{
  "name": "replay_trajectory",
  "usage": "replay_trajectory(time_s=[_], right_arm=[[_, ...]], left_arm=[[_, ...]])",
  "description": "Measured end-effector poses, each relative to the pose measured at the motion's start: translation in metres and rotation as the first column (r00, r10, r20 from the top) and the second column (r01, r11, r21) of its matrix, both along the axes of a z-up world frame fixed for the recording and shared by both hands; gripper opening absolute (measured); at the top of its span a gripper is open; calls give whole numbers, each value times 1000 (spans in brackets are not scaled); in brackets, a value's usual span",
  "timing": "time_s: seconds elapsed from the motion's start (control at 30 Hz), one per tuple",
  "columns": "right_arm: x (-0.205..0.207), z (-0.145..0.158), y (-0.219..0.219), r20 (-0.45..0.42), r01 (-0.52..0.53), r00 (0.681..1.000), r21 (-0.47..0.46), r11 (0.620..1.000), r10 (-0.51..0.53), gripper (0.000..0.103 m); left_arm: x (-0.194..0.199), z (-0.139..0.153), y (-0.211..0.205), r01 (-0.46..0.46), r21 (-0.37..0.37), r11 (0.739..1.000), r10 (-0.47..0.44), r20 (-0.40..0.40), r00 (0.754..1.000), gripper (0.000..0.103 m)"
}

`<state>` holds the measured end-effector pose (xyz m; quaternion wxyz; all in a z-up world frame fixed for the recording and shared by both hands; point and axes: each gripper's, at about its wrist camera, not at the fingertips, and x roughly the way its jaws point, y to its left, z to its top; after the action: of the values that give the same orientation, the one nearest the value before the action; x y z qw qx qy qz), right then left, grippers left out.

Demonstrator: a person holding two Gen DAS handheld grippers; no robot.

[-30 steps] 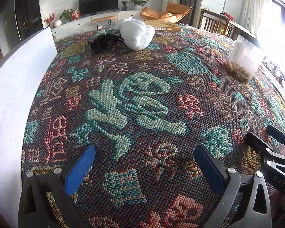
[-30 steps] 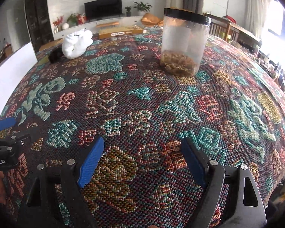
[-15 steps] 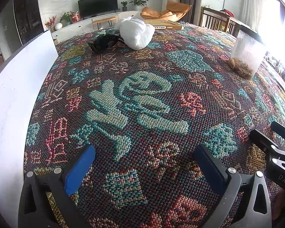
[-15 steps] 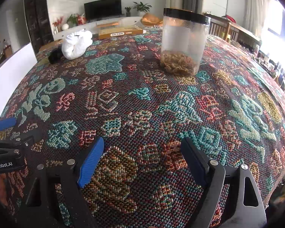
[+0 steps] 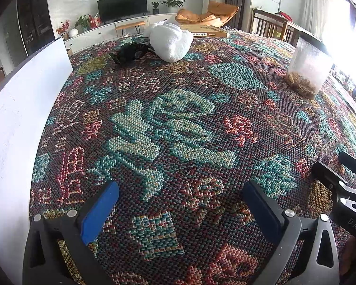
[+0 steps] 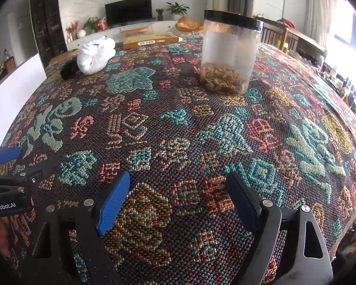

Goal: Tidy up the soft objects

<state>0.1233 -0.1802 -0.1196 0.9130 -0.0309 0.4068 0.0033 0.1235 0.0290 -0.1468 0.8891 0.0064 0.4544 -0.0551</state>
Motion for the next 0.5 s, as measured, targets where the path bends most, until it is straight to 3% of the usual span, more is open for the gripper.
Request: replay_trajectory(time_s=[0.4,0.5], right_arm=[[0,0,0,0,0,1000,1,1000,0,86],[0,0,0,0,0,1000,0,1000,0,86]], left_arm=[[4,1,2,13,0,1000,-13,-19,1000,103],[22,13,5,19,-35,999,-20,-32,999,103]])
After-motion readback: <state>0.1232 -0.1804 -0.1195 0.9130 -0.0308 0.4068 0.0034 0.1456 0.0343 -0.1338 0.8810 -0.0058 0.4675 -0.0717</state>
